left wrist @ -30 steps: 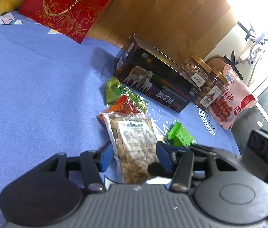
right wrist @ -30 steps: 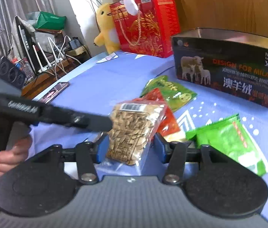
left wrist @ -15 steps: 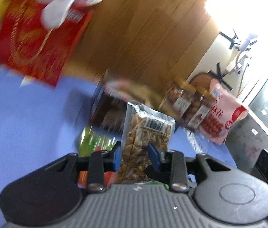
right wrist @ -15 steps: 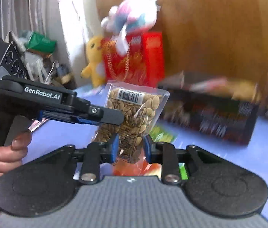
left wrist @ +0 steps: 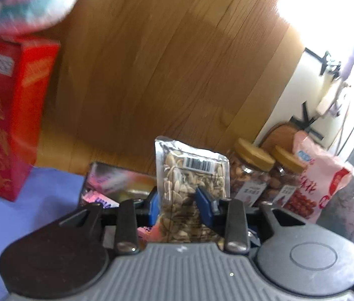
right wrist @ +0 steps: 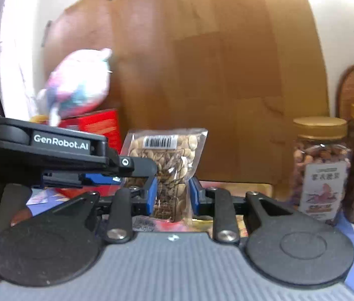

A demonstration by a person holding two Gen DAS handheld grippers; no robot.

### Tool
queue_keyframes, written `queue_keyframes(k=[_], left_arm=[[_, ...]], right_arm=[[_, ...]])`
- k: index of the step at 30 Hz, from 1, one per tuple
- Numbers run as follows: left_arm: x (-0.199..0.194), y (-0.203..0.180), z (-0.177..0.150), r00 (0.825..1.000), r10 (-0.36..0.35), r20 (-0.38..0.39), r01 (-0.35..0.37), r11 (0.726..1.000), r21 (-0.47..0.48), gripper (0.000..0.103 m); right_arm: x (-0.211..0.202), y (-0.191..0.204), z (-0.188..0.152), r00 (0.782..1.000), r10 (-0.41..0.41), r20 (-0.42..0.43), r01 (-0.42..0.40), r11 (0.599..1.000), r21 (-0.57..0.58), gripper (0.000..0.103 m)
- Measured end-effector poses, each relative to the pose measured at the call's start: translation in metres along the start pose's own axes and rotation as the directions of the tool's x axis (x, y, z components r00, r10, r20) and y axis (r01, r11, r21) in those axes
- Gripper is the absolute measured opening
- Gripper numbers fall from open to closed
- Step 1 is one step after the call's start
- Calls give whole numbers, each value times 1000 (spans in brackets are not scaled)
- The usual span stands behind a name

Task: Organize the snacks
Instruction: 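Carry the sunflower-seed bag into the black tin and open the left tool, then grasp the green jelly packet with the left tool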

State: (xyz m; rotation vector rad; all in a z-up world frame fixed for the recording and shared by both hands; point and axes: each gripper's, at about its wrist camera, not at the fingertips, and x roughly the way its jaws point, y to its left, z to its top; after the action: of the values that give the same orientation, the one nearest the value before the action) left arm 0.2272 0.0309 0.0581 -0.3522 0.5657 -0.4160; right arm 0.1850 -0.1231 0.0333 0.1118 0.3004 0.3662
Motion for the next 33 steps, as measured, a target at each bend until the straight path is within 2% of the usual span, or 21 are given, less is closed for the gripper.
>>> queue_keyframes(k=[2,5,6,7,10,13,18,23,27,31,33], left_arm=[[12,-1,-5,1000,21,-23,-21,1000,0,31],[22,1,-11,998,45,-47,-45,999,-6,30],[22,1,-12,997,53,-51,-53,999,-11,30],[22,1,-13,996,69,-53,-70,997,-11,30],[10,1,-12,994,101,-29,-102,995,-1,30],[-9,-2,-11,990,144,-7,-144,989,20,30],[-42,-15,-21,953,303,15,-303,944,130,32],[-74,-16,-45,914,403,39,-403,896,185,32],[-82,-3,-65,864,502,37,-498,841,211,32],[-99,27,-82,853,522,22,-519,842,151,34],[-107,47,-94,858,514,6,-512,853,98,34]], right_arm=[[4,-4,-6,1000,-12,-26,12,1000,1,31],[2,-10,-7,998,-40,-41,40,999,-21,38],[1,-10,-9,998,-56,-42,55,998,-28,44],[1,-11,-10,997,-68,-41,67,997,-27,45],[-5,-17,-7,996,-91,-23,91,996,11,45],[-15,-24,-3,997,-77,-18,78,993,90,45],[-39,-21,0,999,-32,-38,38,985,166,45],[-69,-6,-24,995,55,-89,-37,980,195,45],[-71,15,-41,984,73,-159,-51,989,137,45],[-69,28,-47,974,87,-209,-67,993,102,45],[-64,31,-50,967,93,-236,-71,992,101,45]])
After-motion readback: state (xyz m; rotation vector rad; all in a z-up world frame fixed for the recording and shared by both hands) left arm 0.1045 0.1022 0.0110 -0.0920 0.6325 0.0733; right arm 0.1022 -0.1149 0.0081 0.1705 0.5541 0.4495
